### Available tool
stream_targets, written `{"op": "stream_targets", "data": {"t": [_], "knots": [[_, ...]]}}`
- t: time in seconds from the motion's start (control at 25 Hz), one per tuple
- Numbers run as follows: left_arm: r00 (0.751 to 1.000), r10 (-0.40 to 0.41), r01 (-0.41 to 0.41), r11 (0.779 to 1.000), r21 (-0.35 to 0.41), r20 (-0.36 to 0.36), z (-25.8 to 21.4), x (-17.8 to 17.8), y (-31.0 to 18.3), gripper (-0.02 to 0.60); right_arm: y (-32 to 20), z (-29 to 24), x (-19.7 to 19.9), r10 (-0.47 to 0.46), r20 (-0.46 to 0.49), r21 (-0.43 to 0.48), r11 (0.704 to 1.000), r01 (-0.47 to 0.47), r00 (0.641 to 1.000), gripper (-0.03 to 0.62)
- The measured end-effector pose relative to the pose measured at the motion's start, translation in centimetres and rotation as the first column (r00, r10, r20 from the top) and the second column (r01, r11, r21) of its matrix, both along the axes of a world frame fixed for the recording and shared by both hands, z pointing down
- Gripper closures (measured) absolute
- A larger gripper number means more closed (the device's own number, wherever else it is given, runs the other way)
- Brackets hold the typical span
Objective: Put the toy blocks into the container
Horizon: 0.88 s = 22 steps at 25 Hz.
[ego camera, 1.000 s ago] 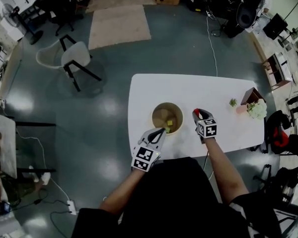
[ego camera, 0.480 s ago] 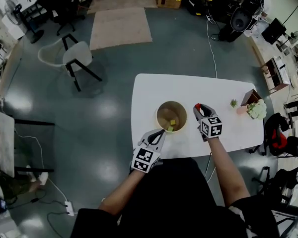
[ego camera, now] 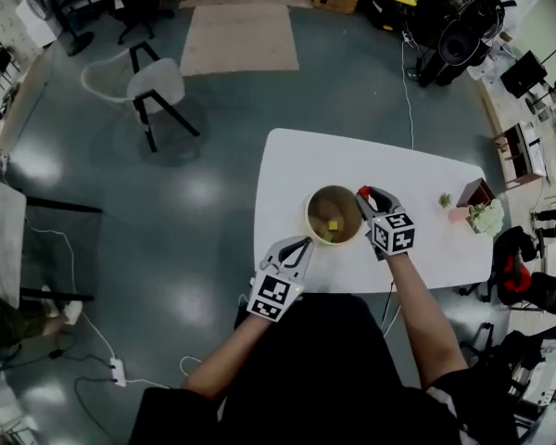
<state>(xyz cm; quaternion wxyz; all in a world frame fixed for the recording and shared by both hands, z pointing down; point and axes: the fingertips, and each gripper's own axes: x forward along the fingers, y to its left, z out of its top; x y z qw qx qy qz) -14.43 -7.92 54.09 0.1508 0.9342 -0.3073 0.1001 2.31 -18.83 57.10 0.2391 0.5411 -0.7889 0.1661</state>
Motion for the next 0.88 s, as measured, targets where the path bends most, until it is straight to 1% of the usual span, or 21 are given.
{"op": "stream_targets", "data": {"t": [0.12,0.28,0.4,0.48,0.68,0.76,0.88], "knots": [[1.0,-0.018,0.018,1.0,-0.019,0.005,0.4,-1.0,-0.4,0.574,-0.7,0.7,-1.8,-0.035,0.004,-0.037,0.999,0.035,0.999,0.465],[0.999,-0.045,0.045,0.998,-0.048,0.004,1.0,-2.4,-0.7,0.574,-0.6,2.6,-3.8,-0.073,0.001,-0.111,0.991,0.073,0.997,0.465],[0.999,-0.052,0.052,0.997,-0.05,0.008,1.4,-3.2,-1.1,0.574,-0.7,4.5,-4.9,-0.092,-0.013,-0.177,0.98,0.089,0.996,0.465],[0.998,-0.055,0.055,0.997,-0.049,0.009,1.4,-3.2,-1.3,0.574,-0.5,5.7,-5.8,-0.13,-0.02,-0.217,0.968,0.123,0.991,0.465],[0.998,-0.068,0.068,0.996,-0.053,0.008,1.7,-2.7,-1.5,0.574,0.2,8.7,-7.5,-0.251,-0.065,-0.314,0.924,0.219,0.966,0.465],[0.997,-0.07,0.071,0.996,-0.055,0.014,1.9,-2.9,-1.5,0.574,0.7,9.9,-8.3,-0.293,-0.076,-0.369,0.896,0.246,0.953,0.465],[0.997,-0.076,0.077,0.995,-0.06,0.026,1.8,-3.2,-1.8,0.574,1.2,11.3,-9.5,-0.337,-0.054,-0.452,0.847,0.278,0.94,0.464]]}}
